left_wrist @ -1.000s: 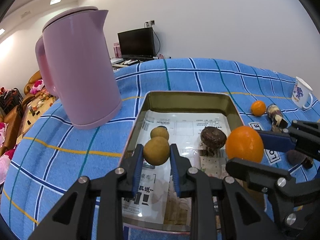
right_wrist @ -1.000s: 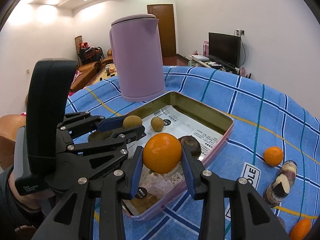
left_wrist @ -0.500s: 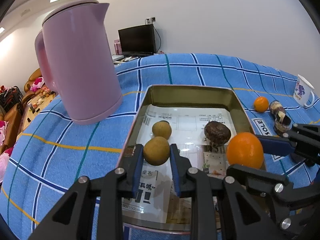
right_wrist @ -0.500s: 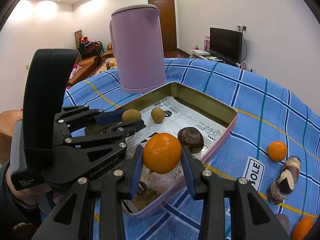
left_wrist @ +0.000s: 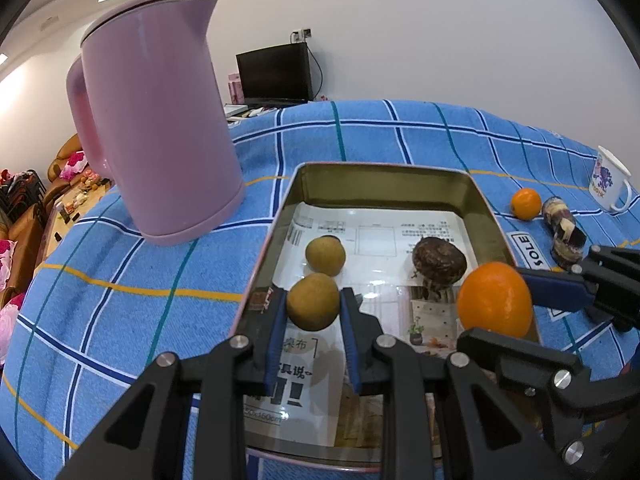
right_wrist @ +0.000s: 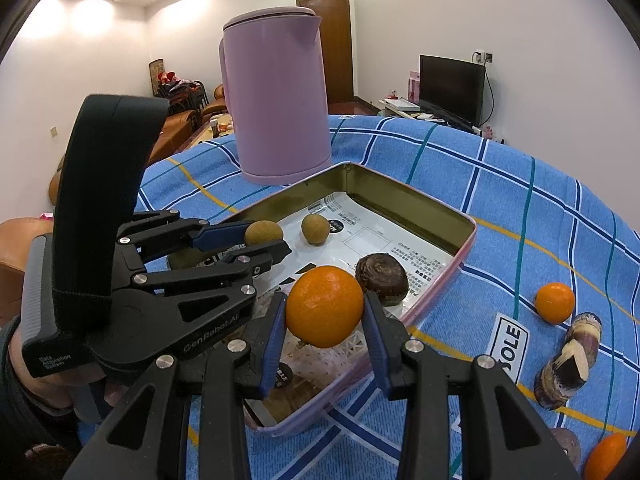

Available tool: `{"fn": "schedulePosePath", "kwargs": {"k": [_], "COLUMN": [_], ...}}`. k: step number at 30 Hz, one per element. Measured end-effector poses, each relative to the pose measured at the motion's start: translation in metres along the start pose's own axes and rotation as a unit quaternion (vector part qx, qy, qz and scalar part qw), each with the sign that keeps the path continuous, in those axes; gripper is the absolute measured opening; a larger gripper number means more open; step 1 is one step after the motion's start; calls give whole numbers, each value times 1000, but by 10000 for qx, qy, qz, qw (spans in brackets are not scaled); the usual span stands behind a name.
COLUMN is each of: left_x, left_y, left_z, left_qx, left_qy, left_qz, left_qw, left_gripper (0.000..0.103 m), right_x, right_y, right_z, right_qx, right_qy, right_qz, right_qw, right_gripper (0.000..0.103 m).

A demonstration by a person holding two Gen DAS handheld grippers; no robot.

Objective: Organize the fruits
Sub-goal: 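Open the right tool to drop the orange while the left tool releases its yellow fruit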

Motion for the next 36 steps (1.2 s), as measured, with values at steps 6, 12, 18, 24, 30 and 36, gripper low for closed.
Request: {"fn": "schedulePosePath", "kwargs": {"k": [6,12,18,24,30,36], "left_x": [-1,-1,-1,1,11,17], "left_y": [1,1,2,4,-15,-56], "left_z": [-2,-2,0,15,44,63], "left_qx": [-5,15,86,-6,-113,-444], "left_qy": [25,35,11,-105,-434,-581], "left_qz": [23,31,49,187,67,-77], "left_qw": [10000,10000,10000,9998,9990,9973], "left_gripper": [27,27,29,50,66,69], "right_x": [0,0,1,3,-3,-32], "right_y": [1,3,3,0,-14,-53], "right_z": [-1,-2,-2,10,50,103], "right_qx": [-12,-33,-41,-156,-325,-803], "right_qy": [14,35,23,-90,-268,-391], "right_qz": [33,82,89,68,11,-318], "right_qw": [10000,10000,9999,9998,9991,9955], "right_gripper": [40,40,42,58,59,59]}}
Point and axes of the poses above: each gripper's, at about its wrist camera, not at the fingertips, and z roughly against the way its jaws point, y to its left, x to its top, the point moved 4 cm from there along -z, roughly the way its jaws point, and after that the axes turned 8 degrees about -y, right-handed, at the moved point
